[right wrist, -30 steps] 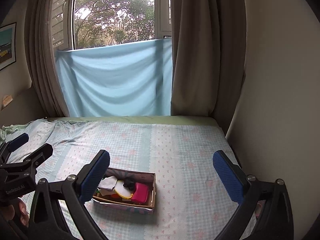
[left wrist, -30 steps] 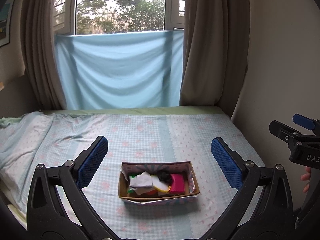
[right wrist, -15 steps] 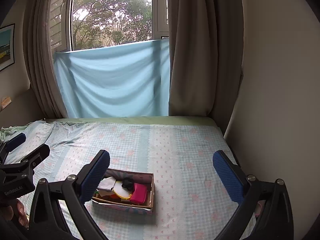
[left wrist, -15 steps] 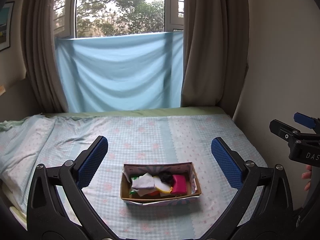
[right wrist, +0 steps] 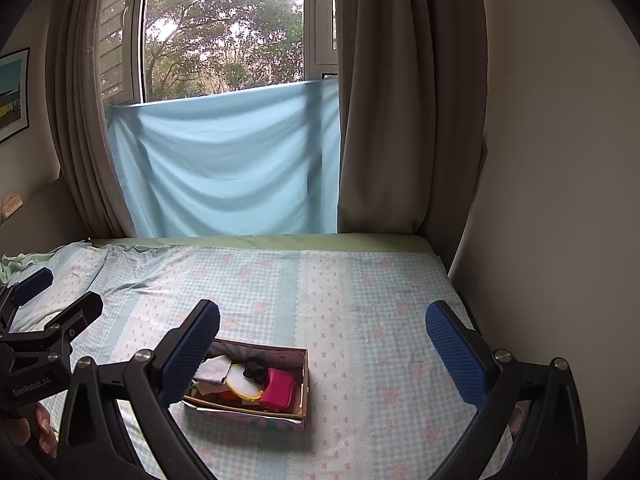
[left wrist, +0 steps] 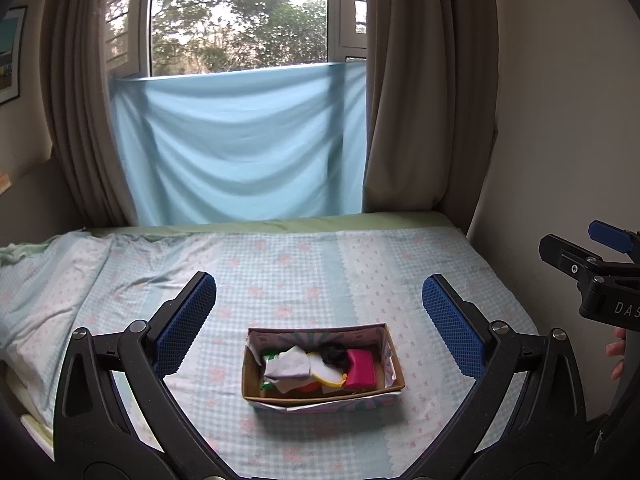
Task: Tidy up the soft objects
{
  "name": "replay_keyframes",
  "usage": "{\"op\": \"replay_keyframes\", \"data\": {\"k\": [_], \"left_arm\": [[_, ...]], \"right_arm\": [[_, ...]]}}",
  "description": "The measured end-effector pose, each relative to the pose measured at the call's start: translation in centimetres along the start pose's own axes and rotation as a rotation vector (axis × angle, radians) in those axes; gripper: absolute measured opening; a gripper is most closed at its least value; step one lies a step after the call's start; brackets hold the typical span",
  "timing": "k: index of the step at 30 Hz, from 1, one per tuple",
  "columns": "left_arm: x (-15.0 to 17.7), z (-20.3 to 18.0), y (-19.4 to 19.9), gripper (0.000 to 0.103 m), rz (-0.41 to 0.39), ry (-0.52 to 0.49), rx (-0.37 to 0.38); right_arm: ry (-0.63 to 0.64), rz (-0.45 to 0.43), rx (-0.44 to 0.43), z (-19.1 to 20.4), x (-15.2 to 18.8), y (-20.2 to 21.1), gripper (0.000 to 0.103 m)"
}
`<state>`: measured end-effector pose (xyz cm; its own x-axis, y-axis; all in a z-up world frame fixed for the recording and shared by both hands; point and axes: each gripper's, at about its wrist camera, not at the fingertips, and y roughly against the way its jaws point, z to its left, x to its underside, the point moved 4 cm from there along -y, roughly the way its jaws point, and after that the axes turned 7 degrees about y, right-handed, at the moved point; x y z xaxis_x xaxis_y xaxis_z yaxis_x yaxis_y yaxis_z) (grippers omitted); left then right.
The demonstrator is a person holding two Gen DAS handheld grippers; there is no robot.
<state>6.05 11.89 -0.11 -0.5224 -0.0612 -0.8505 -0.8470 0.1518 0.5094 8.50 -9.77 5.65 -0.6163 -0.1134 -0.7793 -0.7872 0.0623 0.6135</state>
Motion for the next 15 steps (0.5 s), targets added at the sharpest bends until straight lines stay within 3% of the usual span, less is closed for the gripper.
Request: {"op": "replay_keyframes", "data": {"k": [15], "left_arm": [[-0.22,0.38,-0.56,0.103,0.005,0.014,-0.003]], "right_arm": [[-0.001,-0.001,0.006,-0.11,-0.17,-0.38,0.102]]}}
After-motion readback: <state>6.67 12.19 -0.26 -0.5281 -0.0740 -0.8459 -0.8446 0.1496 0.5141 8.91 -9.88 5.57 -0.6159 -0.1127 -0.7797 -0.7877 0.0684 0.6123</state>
